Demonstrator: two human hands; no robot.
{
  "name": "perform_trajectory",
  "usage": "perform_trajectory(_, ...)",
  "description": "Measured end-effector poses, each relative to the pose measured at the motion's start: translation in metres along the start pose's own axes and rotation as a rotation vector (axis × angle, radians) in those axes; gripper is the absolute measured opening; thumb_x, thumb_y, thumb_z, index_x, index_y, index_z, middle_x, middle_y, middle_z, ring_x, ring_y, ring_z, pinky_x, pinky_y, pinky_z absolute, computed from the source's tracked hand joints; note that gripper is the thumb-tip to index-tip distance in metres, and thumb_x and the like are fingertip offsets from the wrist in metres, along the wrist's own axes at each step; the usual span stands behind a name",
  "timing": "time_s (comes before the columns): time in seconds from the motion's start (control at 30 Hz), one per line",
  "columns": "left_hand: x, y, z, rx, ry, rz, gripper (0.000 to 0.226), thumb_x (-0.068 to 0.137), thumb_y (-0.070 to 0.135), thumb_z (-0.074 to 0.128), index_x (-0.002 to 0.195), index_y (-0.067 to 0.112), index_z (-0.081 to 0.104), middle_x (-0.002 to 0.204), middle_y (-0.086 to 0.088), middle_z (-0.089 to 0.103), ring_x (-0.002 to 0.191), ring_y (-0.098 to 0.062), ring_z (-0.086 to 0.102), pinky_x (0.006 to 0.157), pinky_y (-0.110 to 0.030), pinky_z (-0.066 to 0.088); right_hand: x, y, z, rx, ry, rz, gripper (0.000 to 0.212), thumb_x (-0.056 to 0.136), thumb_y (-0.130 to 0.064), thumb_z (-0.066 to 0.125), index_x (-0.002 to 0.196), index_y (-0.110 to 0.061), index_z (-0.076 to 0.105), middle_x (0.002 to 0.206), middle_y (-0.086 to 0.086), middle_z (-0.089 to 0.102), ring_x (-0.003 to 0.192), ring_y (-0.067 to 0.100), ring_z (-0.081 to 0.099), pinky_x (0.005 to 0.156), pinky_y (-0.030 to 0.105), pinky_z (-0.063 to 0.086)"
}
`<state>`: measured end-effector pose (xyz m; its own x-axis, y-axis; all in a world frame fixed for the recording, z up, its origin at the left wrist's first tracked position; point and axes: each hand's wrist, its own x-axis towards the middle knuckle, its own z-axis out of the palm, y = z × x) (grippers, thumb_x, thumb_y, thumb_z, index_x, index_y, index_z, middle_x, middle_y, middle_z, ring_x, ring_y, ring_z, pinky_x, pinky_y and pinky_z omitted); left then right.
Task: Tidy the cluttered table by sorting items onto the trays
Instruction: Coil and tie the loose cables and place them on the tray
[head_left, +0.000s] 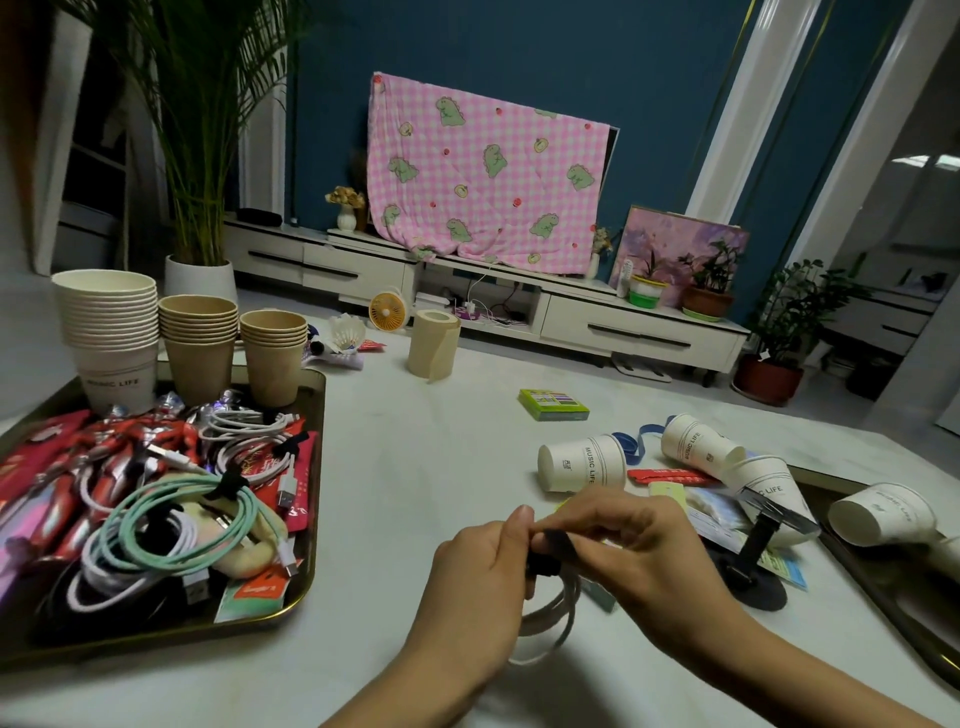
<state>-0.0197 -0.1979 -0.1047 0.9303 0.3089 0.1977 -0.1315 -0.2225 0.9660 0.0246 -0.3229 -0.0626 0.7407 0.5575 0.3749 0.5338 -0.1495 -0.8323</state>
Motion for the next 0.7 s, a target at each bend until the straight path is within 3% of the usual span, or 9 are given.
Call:
perform_trajectory(0.07, 0.0, -0.001, -0.001, -0.039, -0.002, -0.044, 0.053, 0.099, 0.034, 0.032, 0.051, 0.022, 0.051, 0.039, 0.01, 0.047, 0.041, -0.005, 0.04, 0.049, -0.023, 0.031, -0.002, 0.0, -0.002, -0.063, -0.049, -0.008, 0.016, 0.078, 0.002, 0.067, 0.082, -0.01, 0.077, 0.08, 0.006, 0.071, 0.076, 0.017, 0.068, 0.074, 0.03, 0.055)
perform_trajectory(0.13, 0.002, -0.002, -0.001, -0.111, 0.014, -0.12, 0.055, 0.099, 0.034, 0.034, 0.048, 0.021, 0.049, 0.036, 0.009, 0.045, 0.042, -0.01, 0.039, 0.048, -0.028, 0.03, -0.006, 0.001, -0.003, -0.179, -0.117, -0.018, 0.017, 0.082, -0.014, 0.065, 0.093, -0.02, 0.076, 0.09, -0.001, 0.07, 0.087, 0.009, 0.065, 0.079, 0.025, 0.051)
perform_trajectory(0.23, 0.005, -0.004, -0.002, -0.144, 0.036, -0.179, 0.056, 0.099, 0.031, 0.035, 0.046, 0.02, 0.048, 0.031, 0.007, 0.042, 0.04, -0.012, 0.04, 0.048, -0.028, 0.029, -0.01, 0.002, -0.003, -0.304, -0.242, -0.018, 0.029, 0.088, -0.035, 0.049, 0.11, -0.034, 0.068, 0.102, -0.015, 0.064, 0.103, 0.005, 0.058, 0.088, 0.02, 0.044)
perform_trajectory(0.33, 0.005, -0.004, -0.002, -0.099, 0.022, -0.159, 0.052, 0.099, 0.032, 0.034, 0.051, 0.02, 0.05, 0.031, 0.009, 0.043, 0.041, -0.011, 0.041, 0.05, -0.028, 0.032, -0.007, 0.001, -0.002, -0.207, -0.189, 0.002, 0.023, 0.089, -0.025, 0.055, 0.104, -0.026, 0.072, 0.096, -0.011, 0.068, 0.091, 0.003, 0.06, 0.079, 0.021, 0.047)
perform_trajectory(0.43, 0.005, -0.004, -0.001, -0.076, 0.013, -0.147, 0.054, 0.099, 0.032, 0.034, 0.049, 0.02, 0.048, 0.03, 0.008, 0.043, 0.042, -0.012, 0.041, 0.053, -0.028, 0.033, -0.005, 0.003, -0.001, -0.275, -0.16, -0.016, 0.026, 0.08, -0.011, 0.071, 0.102, -0.025, 0.071, 0.09, -0.002, 0.07, 0.082, 0.016, 0.062, 0.079, 0.041, 0.049)
perform_trajectory(0.6, 0.007, -0.001, -0.007, 0.064, 0.015, -0.073, 0.054, 0.099, 0.036, 0.032, 0.053, 0.016, 0.051, 0.046, 0.005, 0.05, 0.05, -0.016, 0.046, 0.065, -0.034, 0.045, -0.005, 0.004, -0.001, -0.636, -0.182, -0.319, 0.016, 0.083, -0.017, 0.066, 0.099, -0.016, 0.066, 0.085, -0.007, 0.068, 0.074, 0.01, 0.06, 0.067, 0.025, 0.05)
perform_trajectory(0.7, 0.006, 0.002, -0.012, 0.294, 0.006, 0.056, 0.054, 0.098, 0.042, 0.023, 0.067, 0.014, 0.057, 0.069, -0.004, 0.063, 0.069, -0.024, 0.06, 0.077, -0.039, 0.051, -0.003, 0.002, 0.005, -0.894, -0.089, -0.469, 0.013, 0.073, -0.013, 0.065, 0.087, -0.012, 0.064, 0.074, -0.004, 0.063, 0.062, 0.011, 0.058, 0.054, 0.024, 0.049)
